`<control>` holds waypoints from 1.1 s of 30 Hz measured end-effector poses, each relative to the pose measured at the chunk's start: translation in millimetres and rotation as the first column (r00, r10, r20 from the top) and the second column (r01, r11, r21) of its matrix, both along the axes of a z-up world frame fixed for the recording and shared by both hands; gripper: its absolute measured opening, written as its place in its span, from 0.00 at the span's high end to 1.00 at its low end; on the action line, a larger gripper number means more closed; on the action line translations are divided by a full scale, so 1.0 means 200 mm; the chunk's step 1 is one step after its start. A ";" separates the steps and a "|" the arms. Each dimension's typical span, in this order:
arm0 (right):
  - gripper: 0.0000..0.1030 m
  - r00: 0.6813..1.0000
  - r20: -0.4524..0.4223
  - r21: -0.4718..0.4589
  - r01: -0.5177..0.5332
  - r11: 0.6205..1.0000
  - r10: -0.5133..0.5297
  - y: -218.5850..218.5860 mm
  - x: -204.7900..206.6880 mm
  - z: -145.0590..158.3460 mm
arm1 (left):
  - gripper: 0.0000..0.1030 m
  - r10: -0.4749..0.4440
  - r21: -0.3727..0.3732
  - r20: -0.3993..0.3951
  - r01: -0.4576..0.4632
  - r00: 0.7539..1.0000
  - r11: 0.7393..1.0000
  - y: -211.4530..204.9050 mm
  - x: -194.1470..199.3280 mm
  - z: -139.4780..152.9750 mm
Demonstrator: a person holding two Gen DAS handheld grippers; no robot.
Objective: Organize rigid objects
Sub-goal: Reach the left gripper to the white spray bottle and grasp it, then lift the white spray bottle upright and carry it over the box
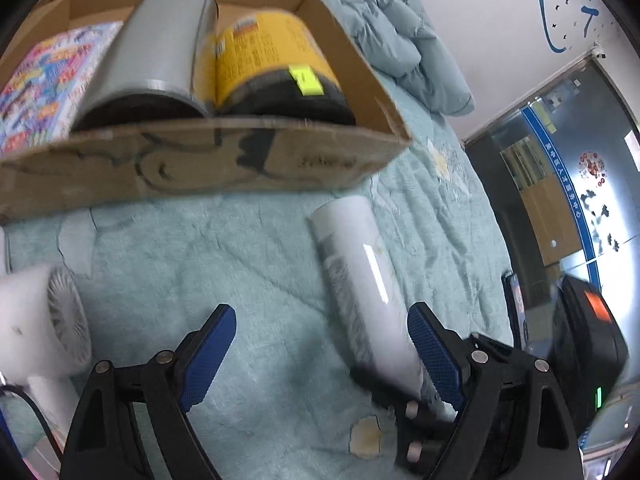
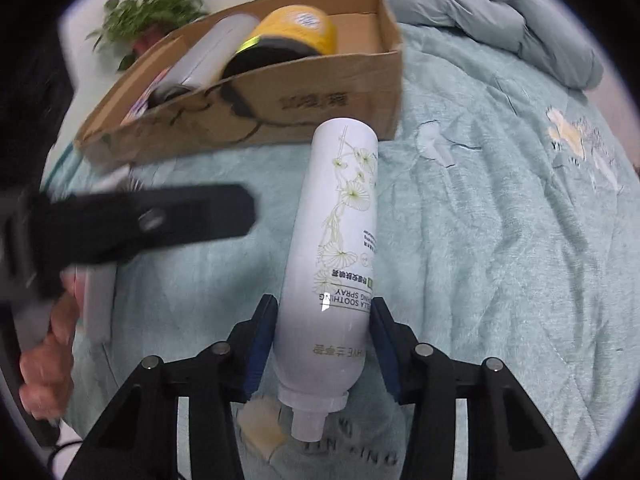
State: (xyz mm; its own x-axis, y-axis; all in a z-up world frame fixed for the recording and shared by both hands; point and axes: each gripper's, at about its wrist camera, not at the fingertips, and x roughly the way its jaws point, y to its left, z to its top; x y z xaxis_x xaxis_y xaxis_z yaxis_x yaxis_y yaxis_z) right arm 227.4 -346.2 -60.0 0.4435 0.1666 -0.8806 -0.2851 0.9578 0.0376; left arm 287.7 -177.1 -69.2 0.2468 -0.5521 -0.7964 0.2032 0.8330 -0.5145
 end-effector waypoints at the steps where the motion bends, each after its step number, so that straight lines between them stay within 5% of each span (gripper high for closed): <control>1: 0.55 1.000 -0.005 -0.019 -0.028 0.999 0.027 0.03 -0.05 0.00 | 0.15 -0.015 -0.004 -0.018 0.015 1.000 1.000 -0.01 -0.02 -0.01; 4: 0.54 0.993 -0.068 0.022 -0.093 0.995 0.095 0.10 -0.18 -0.01 | 0.15 -0.037 -0.038 -0.056 0.035 0.998 0.999 0.00 -0.11 -0.05; 9: 0.51 0.977 -0.134 0.269 -0.126 0.955 0.166 0.12 -0.31 0.03 | 0.20 0.010 -0.038 -0.111 -0.014 0.994 0.999 0.06 -0.24 -0.11; 15: 0.50 0.968 -0.213 0.326 -0.056 0.944 0.131 0.08 -0.22 -0.02 | 0.34 0.007 0.001 -0.105 -0.007 0.994 1.000 0.04 -0.29 -0.12; 19: 0.50 0.963 -0.238 0.335 -0.039 0.941 0.125 0.13 -0.20 -0.07 | 0.55 0.018 -0.003 -0.122 -0.019 0.992 1.000 0.08 -0.28 -0.12; 27: 0.56 0.979 -0.187 0.261 -0.024 0.965 0.075 0.24 -0.18 -0.08 | 0.57 0.018 -0.018 -0.123 -0.021 0.992 1.000 0.11 -0.27 -0.10; 33: 0.56 0.993 -0.082 0.224 -0.069 0.972 0.090 0.25 -0.17 0.07 | 0.58 0.004 0.015 0.005 -0.004 1.000 1.000 0.09 -0.26 0.14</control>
